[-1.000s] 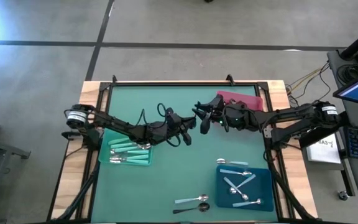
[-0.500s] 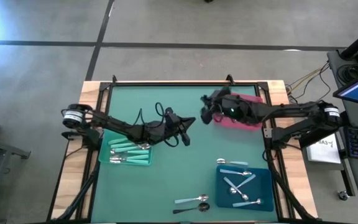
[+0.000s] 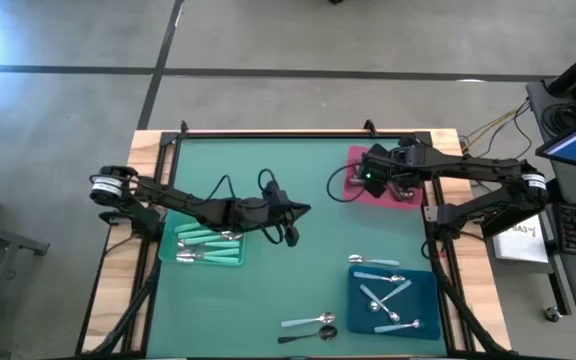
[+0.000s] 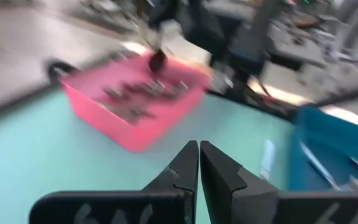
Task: Sort silverware by color (type)
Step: Put the black spoon into the red bin, then put the blue spoon into the blue bin, then put the black spoon into the red bin
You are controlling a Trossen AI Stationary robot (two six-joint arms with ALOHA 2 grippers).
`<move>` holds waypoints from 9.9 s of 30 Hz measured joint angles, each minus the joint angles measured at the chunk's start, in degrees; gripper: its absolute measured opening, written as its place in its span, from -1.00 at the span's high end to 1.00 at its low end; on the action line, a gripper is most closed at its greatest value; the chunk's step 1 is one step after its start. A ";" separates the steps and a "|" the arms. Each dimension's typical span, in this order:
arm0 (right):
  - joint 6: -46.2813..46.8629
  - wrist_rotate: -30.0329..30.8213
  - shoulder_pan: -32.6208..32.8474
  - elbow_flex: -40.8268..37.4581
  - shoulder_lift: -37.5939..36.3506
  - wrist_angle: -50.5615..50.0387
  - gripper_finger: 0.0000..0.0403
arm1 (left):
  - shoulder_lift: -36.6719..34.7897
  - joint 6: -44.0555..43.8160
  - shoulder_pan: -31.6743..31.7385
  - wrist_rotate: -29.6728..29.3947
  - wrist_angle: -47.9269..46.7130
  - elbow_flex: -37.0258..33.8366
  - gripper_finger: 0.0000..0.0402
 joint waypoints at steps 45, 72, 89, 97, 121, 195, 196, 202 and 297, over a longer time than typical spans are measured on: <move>27.72 -18.39 39.14 -3.87 0.11 0.27 0.35 | 27.19 -3.06 -22.11 29.00 -47.47 37.99 0.54; 52.00 -20.87 70.01 -3.87 0.12 -0.53 0.39 | 53.75 -11.02 -23.50 21.36 -86.56 80.51 0.54; 54.34 -16.41 72.87 -4.08 0.18 4.86 0.43 | 53.04 -15.31 -22.72 17.88 -88.31 81.38 0.92; 53.13 -6.46 72.70 -7.26 0.24 17.76 0.30 | 45.07 -16.22 -21.35 2.70 -95.07 81.59 0.92; 24.12 21.27 71.43 -18.84 0.26 71.93 -0.01 | 40.77 -20.34 -22.19 -18.04 -65.23 81.31 0.92; 55.87 -41.90 69.33 -18.75 4.66 37.57 0.27 | 41.92 -32.16 -27.46 18.88 -73.06 67.40 0.68; 55.82 -41.87 69.33 -18.75 4.63 37.51 0.27 | 41.92 -32.54 -27.51 18.86 -72.36 67.04 0.68; 55.74 -41.90 69.33 -18.75 4.63 37.55 0.30 | 41.92 -32.89 -27.63 18.83 -65.03 64.18 0.68; -6.22 -27.13 26.41 -15.14 -2.73 47.68 0.41 | 33.55 -17.67 -16.63 -19.33 -114.68 79.20 1.00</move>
